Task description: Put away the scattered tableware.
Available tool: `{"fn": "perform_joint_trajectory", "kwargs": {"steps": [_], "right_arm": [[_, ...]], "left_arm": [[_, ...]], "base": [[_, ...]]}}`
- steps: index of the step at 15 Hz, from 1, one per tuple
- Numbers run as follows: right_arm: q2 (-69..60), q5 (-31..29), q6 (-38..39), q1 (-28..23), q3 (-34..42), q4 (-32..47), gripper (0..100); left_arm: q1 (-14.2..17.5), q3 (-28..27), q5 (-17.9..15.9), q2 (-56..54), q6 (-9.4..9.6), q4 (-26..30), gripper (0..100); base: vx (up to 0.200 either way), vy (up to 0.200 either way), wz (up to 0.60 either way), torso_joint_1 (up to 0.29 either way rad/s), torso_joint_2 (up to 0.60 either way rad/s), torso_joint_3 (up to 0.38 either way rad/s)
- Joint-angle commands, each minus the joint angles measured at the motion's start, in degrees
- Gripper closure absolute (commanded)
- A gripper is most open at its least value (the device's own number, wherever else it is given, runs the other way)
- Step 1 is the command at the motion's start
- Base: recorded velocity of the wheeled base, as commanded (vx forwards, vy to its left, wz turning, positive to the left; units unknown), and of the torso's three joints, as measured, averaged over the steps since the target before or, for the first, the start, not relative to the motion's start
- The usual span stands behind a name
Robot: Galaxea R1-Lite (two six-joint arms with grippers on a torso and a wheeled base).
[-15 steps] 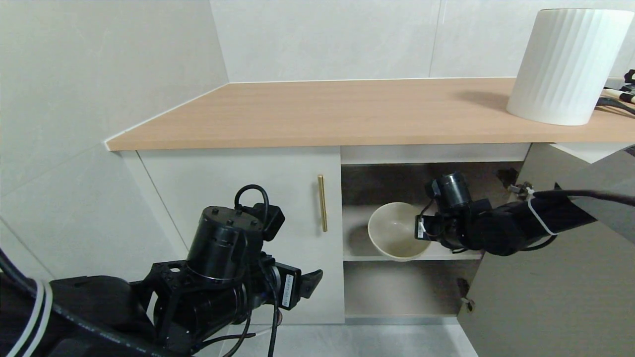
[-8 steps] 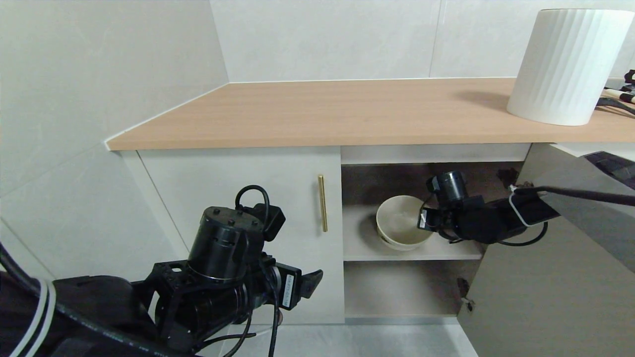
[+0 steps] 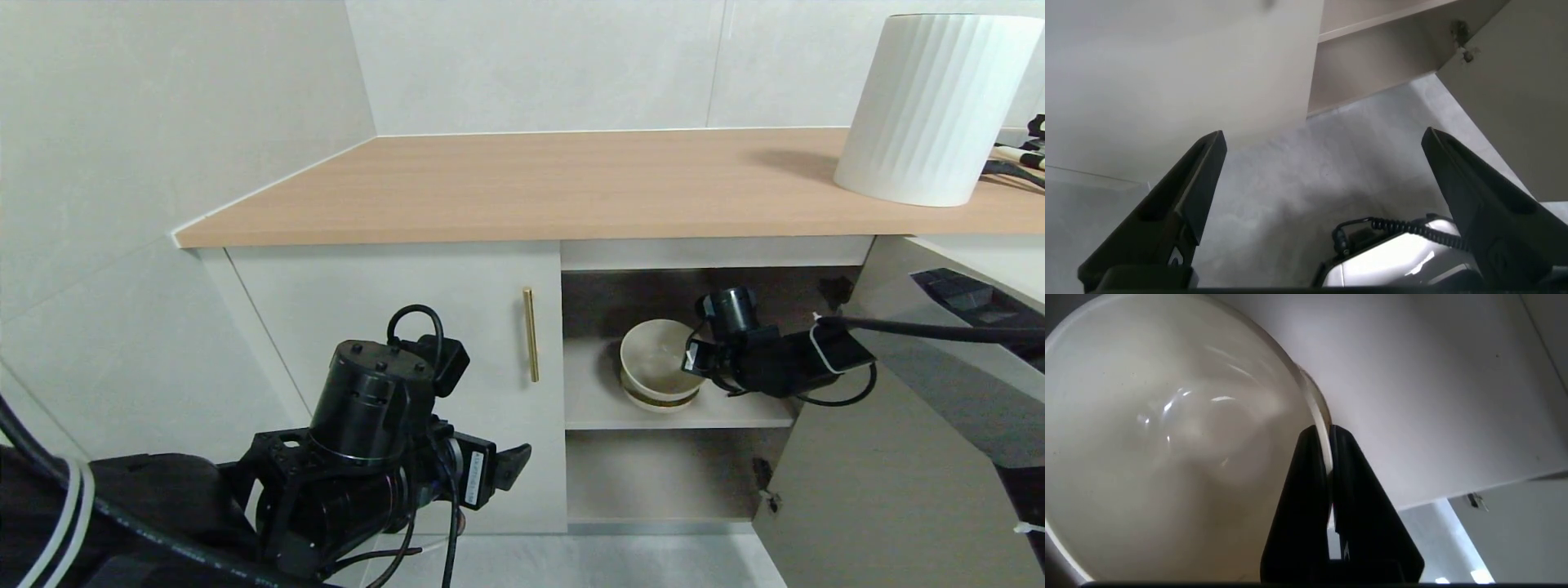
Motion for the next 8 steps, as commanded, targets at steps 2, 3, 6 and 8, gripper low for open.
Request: {"fn": "perform_joint_trajectory", "kwargs": {"steps": [2,3,6,8], "right_arm": [[1.64,0.01,-0.08,-0.11,-1.37,0.05,100],[1.73,0.01,-0.08,-0.11,-1.46,0.05,100],[2.52,0.01,-0.08,-0.11,-2.16,0.14,100],[2.70,0.01,-0.08,-0.11,-2.25,0.14,100]], "left_arm": [[-0.02,-0.06,0.04,0.17,-0.03,-0.01,0],[-0.02,-0.06,0.04,0.17,-0.03,-0.01,0],[0.06,-0.06,0.04,0.17,-0.03,-0.01,0],[0.06,-0.06,0.04,0.17,-0.03,-0.01,0]], "base": [[0.000,0.000,0.00,0.000,0.00,0.000],[0.000,0.000,0.00,0.000,0.00,0.000],[0.000,0.000,0.00,0.000,0.00,0.000],[0.000,0.000,0.00,0.000,0.00,0.000]]}}
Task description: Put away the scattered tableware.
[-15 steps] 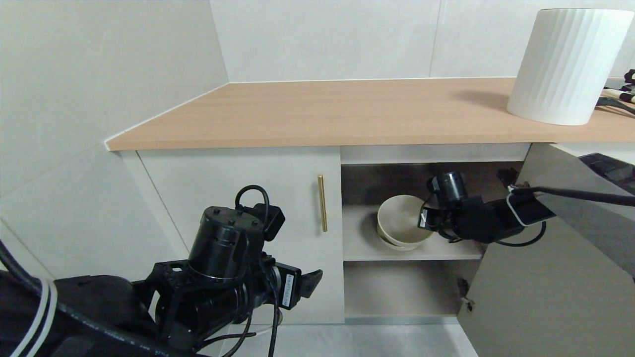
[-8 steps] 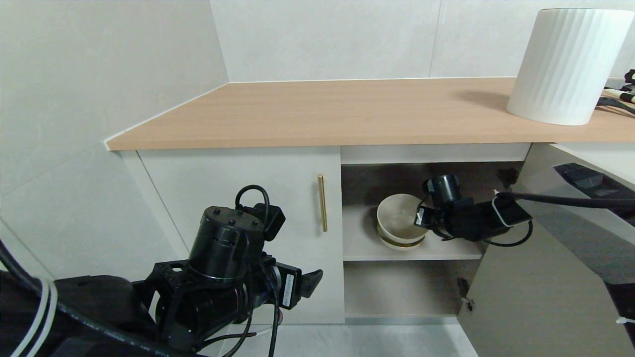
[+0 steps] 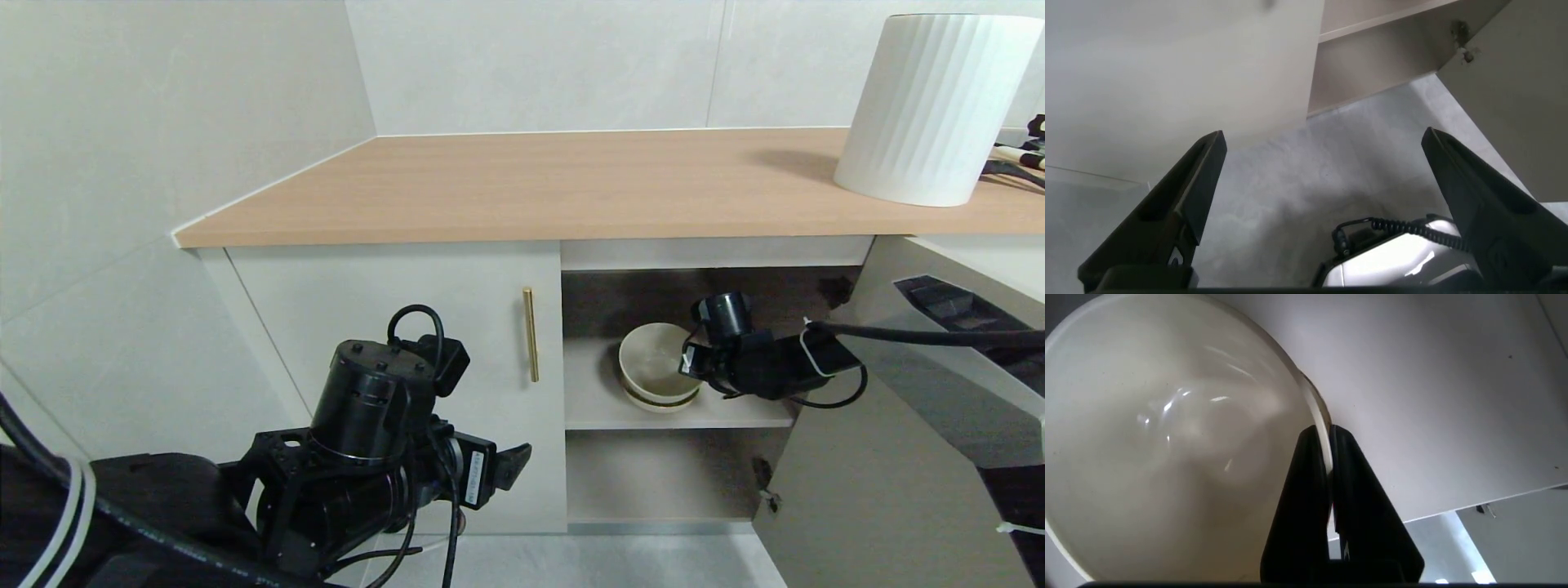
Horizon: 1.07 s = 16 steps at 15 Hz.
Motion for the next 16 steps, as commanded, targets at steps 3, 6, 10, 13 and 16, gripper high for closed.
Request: {"fn": "perform_joint_trajectory", "kwargs": {"steps": [3,6,10,13,16], "right_arm": [[0.59,-0.02,-0.02,-0.04,-0.16,-0.04,100],[0.76,-0.02,-0.02,-0.04,-0.51,0.05,0],[0.50,-0.02,-0.02,-0.04,-0.33,0.05,0],[-0.12,-0.10,0.07,0.22,0.11,0.05,0],[-6.71,-0.10,0.24,1.80,6.96,0.05,0]], "left_arm": [[0.06,-0.03,0.04,0.07,-0.03,-0.01,0],[0.06,-0.03,0.04,-0.01,-0.03,-0.01,0],[0.06,-0.12,0.04,-0.01,-0.03,-0.01,0],[0.15,-0.12,0.04,-0.01,-0.03,-0.01,0],[0.33,-0.12,0.12,-0.45,-0.12,-0.01,0]], "base": [[0.000,0.000,0.00,0.000,0.00,0.000],[0.000,0.000,0.00,0.000,0.00,0.000],[0.000,0.000,0.00,0.000,0.00,0.000],[0.000,0.000,0.00,0.000,0.00,0.000],[0.000,0.000,0.00,0.000,0.00,0.000]]}}
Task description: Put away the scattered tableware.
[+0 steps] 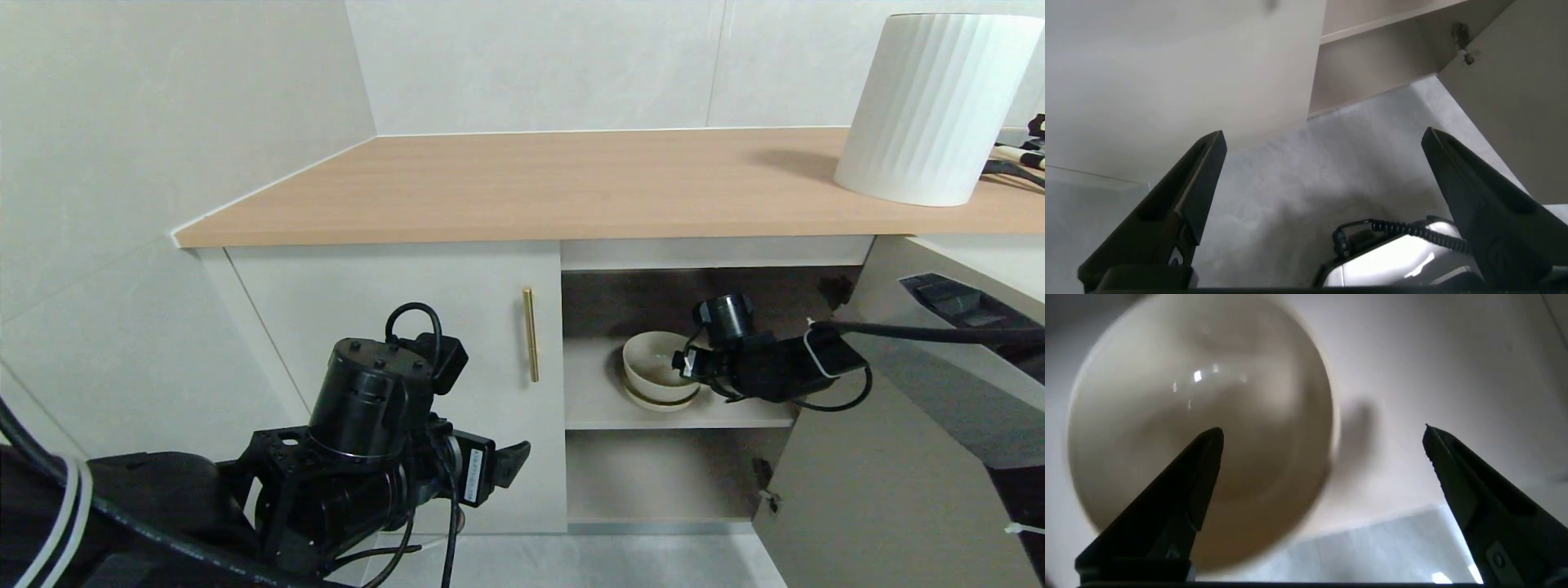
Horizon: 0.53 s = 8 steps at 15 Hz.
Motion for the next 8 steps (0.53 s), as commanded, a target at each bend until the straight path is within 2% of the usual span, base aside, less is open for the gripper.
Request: {"fn": "perform_joint_trajectory", "kwargs": {"steps": [1,5,6,8], "right_arm": [[-8.96,0.08,0.16,2.46,8.79,-0.16,0],[-21.97,2.19,0.07,8.53,21.00,-0.25,0],[-24.78,2.19,0.16,10.64,24.96,-0.34,0],[-29.09,2.28,0.16,11.69,30.32,-0.25,0]], "left_arm": [[0.24,-0.18,0.04,-0.45,-0.49,-0.04,0],[0.24,-0.09,-0.05,-1.06,-1.02,-0.04,0],[0.24,-0.18,0.04,-1.06,-1.11,-0.04,0],[0.24,-0.18,-0.05,-2.03,-1.81,-0.12,0]], "base": [[0.000,0.000,0.00,0.000,0.00,0.000],[0.000,0.000,0.00,0.000,0.00,0.000],[-0.200,0.000,0.00,0.002,0.00,0.002],[-0.200,0.000,0.00,0.005,0.00,-0.002]]}}
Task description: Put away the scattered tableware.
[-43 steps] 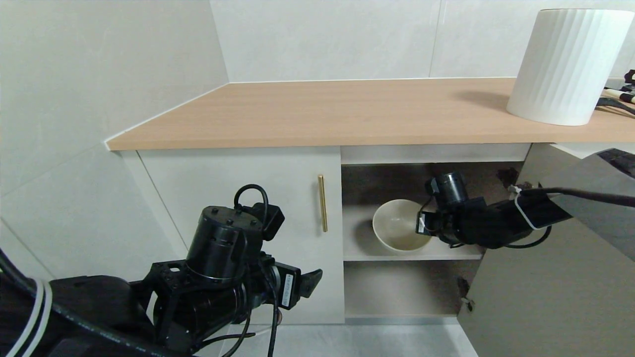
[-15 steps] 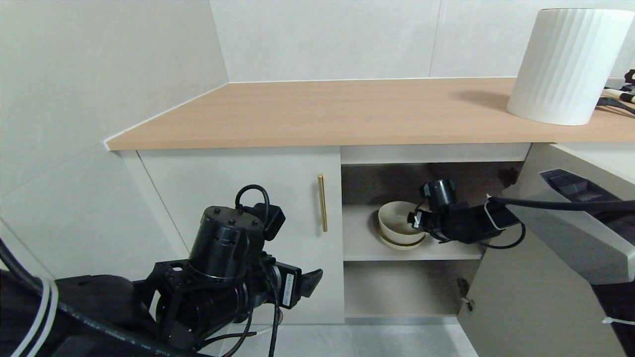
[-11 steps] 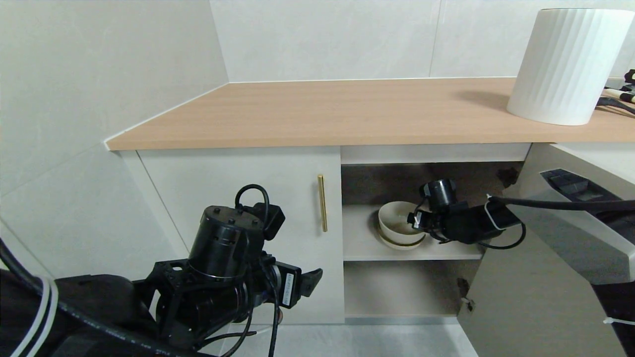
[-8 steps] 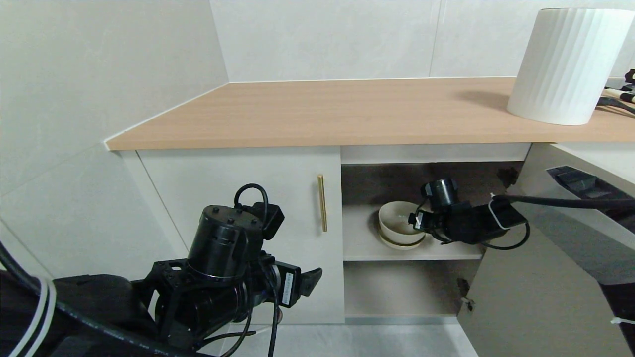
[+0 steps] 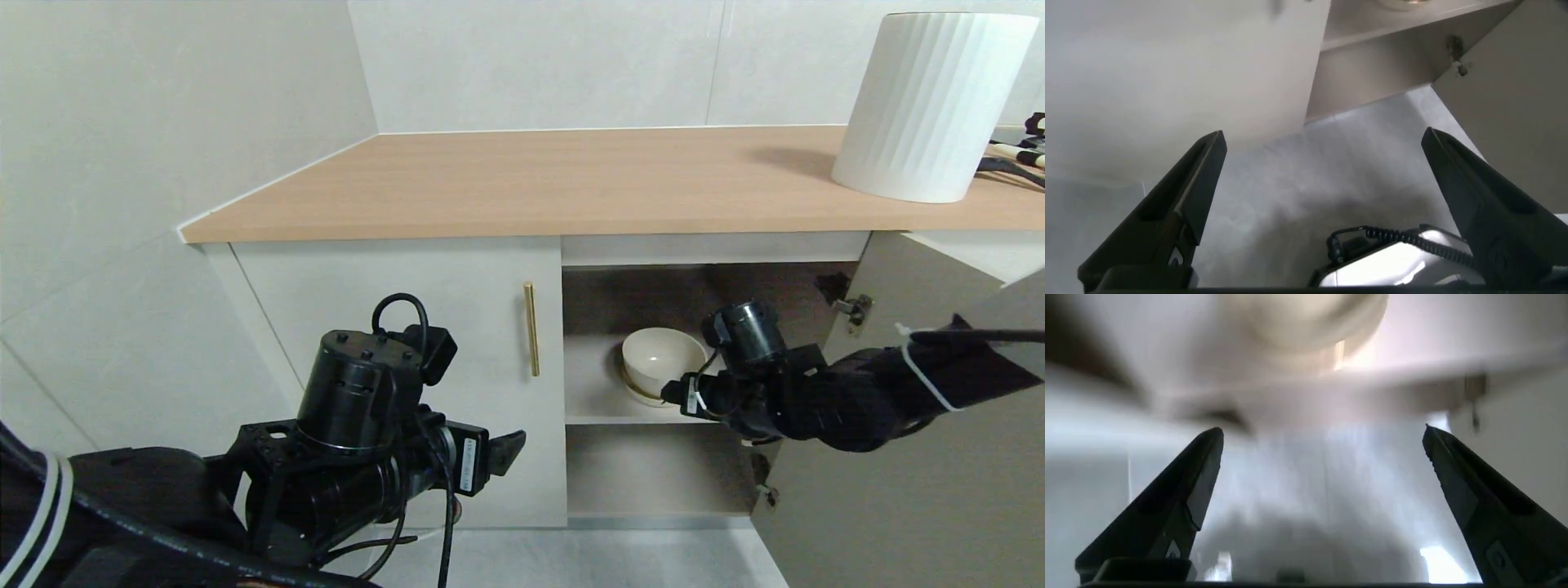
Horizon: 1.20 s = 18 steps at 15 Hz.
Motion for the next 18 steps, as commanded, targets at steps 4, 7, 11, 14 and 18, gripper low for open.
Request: {"fn": "perform_joint_trajectory", "kwargs": {"steps": [4,7,11,14,18], "right_arm": [[-17.10,0.17,0.55,3.42,17.66,-0.09,0],[-22.19,0.26,1.35,5.09,24.34,-0.09,0],[-23.95,0.26,3.63,6.94,28.73,-0.09,0],[-24.92,0.17,3.72,8.35,30.14,-0.09,0],[-25.45,0.17,4.69,8.79,31.02,-0.01,0]], "left_arm": [[-0.09,0.09,-0.12,-1.84,-0.10,-0.05,0],[-0.09,0.26,-0.04,-2.54,-0.10,-0.05,0],[-0.18,0.44,-0.04,-3.07,-0.10,0.12,0],[-0.18,0.79,-0.04,-3.16,-0.10,0.12,0],[-0.18,1.32,-0.04,-2.98,0.16,0.04,0]], "base": [[-0.200,0.000,0.00,0.000,0.00,0.005],[-0.200,0.000,0.00,-0.002,0.00,0.002],[-0.200,0.000,0.00,0.001,0.00,0.002],[-0.200,0.000,0.00,0.002,0.00,-0.004],[-0.050,0.000,0.00,0.001,0.00,0.001]]}}
